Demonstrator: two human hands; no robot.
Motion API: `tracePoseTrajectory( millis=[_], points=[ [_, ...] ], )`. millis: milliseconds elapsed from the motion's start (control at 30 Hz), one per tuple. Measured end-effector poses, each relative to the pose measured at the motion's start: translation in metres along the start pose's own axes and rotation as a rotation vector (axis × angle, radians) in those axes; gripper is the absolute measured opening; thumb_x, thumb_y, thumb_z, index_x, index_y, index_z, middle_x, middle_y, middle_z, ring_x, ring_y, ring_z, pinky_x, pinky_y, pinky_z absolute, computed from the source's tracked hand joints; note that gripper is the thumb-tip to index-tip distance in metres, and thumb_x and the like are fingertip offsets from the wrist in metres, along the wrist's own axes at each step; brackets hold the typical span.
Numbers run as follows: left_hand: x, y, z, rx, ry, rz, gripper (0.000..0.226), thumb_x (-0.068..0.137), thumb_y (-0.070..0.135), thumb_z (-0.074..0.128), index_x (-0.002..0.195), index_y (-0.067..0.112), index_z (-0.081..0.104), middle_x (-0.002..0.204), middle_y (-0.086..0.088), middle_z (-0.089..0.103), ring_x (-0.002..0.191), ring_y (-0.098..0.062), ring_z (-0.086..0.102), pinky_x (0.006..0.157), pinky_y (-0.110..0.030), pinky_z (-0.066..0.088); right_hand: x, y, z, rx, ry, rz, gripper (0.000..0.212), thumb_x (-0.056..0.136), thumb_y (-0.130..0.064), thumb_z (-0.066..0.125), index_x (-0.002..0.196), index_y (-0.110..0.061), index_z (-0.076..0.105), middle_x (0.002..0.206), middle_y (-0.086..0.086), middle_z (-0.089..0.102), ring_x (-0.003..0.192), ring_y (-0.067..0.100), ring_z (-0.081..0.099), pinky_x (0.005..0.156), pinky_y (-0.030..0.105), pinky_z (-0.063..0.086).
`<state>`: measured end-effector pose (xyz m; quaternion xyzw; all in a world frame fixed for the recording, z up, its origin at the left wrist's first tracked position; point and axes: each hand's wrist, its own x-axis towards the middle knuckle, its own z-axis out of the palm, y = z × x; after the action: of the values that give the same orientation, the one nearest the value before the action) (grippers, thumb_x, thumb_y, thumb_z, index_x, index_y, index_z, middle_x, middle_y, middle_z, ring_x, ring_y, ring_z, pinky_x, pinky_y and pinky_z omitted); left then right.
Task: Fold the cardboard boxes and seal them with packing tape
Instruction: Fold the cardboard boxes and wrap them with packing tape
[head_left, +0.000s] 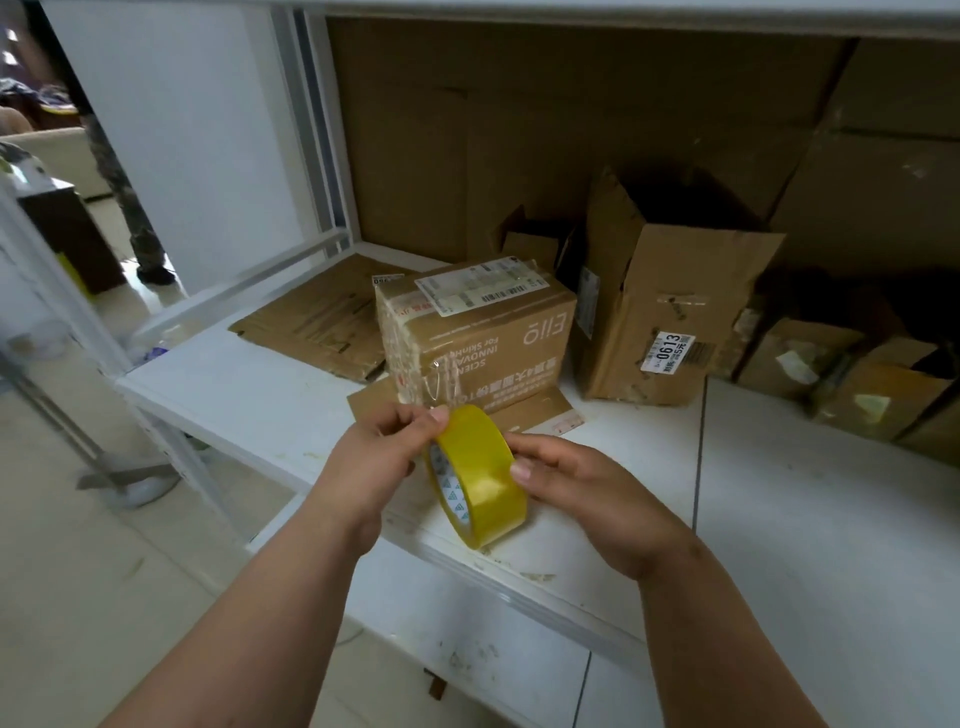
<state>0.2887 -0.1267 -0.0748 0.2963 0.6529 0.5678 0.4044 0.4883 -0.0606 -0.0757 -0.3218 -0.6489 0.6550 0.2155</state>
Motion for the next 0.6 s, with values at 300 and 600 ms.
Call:
tracePoseTrajectory(
  millis=[300,600],
  points=[
    [-0.006,-0.002,0.008,-0.037,0.061,0.037,0.010,0.091,0.031,0.068,0.082,0.026,0.072,0.101,-0.004,0.074,0.109,-0.025,0.065,0.099,-0.043,0.048,0.023,0.038,-0.040,-1.247,0.374,0.265,0.039,0.097,-0.033,0.051,0.134,-0.043,0.053,0.137,-0.009,0.048,0.123,0.019,0.042,0.099,0.039,0.031],
    [-0.007,-0.004,0.013,-0.112,0.090,0.013,0.009,0.092,0.032,0.067,0.088,0.027,0.074,0.102,0.000,0.074,0.108,-0.021,0.065,0.098,-0.041,0.047,0.021,0.009,-0.039,-0.758,0.470,0.011,0.009,0.098,-0.028,0.053,0.094,-0.033,0.046,0.078,-0.008,0.060,0.069,0.011,0.056,0.059,0.031,0.042]
  ],
)
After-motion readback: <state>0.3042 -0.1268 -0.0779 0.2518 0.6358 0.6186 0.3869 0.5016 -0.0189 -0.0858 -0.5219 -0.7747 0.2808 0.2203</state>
